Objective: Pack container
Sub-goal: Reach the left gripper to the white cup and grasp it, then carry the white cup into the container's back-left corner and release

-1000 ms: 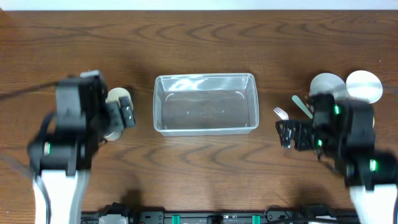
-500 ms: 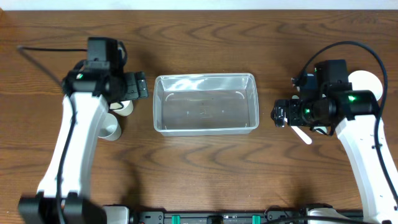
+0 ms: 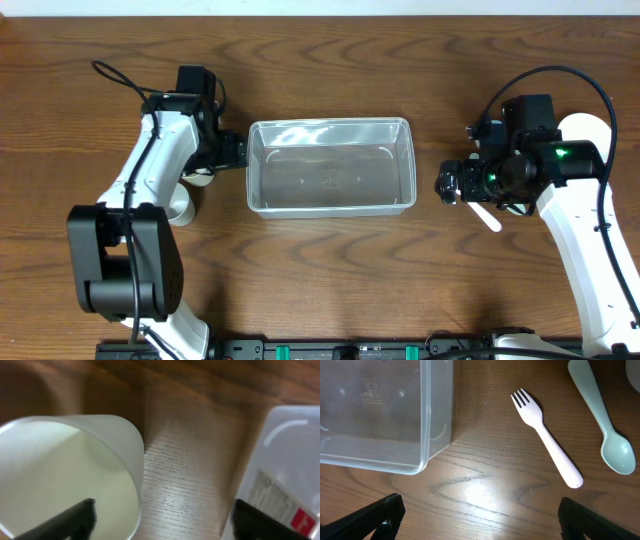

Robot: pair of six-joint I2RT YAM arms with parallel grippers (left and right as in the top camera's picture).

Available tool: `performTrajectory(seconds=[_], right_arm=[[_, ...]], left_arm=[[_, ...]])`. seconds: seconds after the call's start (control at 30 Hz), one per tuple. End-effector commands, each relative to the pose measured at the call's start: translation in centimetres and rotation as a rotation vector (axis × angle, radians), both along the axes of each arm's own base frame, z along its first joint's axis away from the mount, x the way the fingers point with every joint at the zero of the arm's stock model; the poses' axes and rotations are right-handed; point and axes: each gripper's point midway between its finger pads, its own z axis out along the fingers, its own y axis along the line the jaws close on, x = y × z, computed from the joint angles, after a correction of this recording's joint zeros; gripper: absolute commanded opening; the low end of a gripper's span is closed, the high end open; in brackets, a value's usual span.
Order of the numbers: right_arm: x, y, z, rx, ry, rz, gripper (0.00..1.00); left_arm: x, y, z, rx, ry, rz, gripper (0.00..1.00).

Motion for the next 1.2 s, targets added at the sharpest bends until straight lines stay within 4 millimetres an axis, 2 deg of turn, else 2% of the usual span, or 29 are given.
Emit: performTrajectory(seconds=[0.0,0.1,0.23,0.67,0.87,1.03,1.17], right_arm=[[0.17,0.06,0.44,-0.006,-0.009,0.003,0.99],[0.00,0.05,0.39,-0.007,-0.001,0.003,0.99],[-0.13,0.04,0.36,-0.007,0.004,0.003,0.99],[-0.62,0.00,0.23,-0.009,0.025,0.003,0.95],[-0.72,0.00,0.21,-0.009,0.029,0.003,0.94],[-0.82,-0.01,0.19,-0.009,0.033,0.003,0.93],[-0.82,-0.01,0.19,-0.009,0.033,0.003,0.92]], left_arm=[[0.58,0.12,0.40,-0.007,-0.017,0.006,0.64],[0.58,0.12,0.39,-0.008,-0.016,0.006,0.48],[0.57,0.10,0.39,-0.008,-0.016,0.006,0.36],[0.32,0.18,0.36,-0.003,-0.006,0.006,0.28],[0.16,0.19,0.33,-0.003,0.001,0.006,0.14],[-0.08,0.20,0.22,-0.003,0.010,0.006,0.12],[-0.08,0.20,0.22,-0.002,0.010,0.006,0.06]])
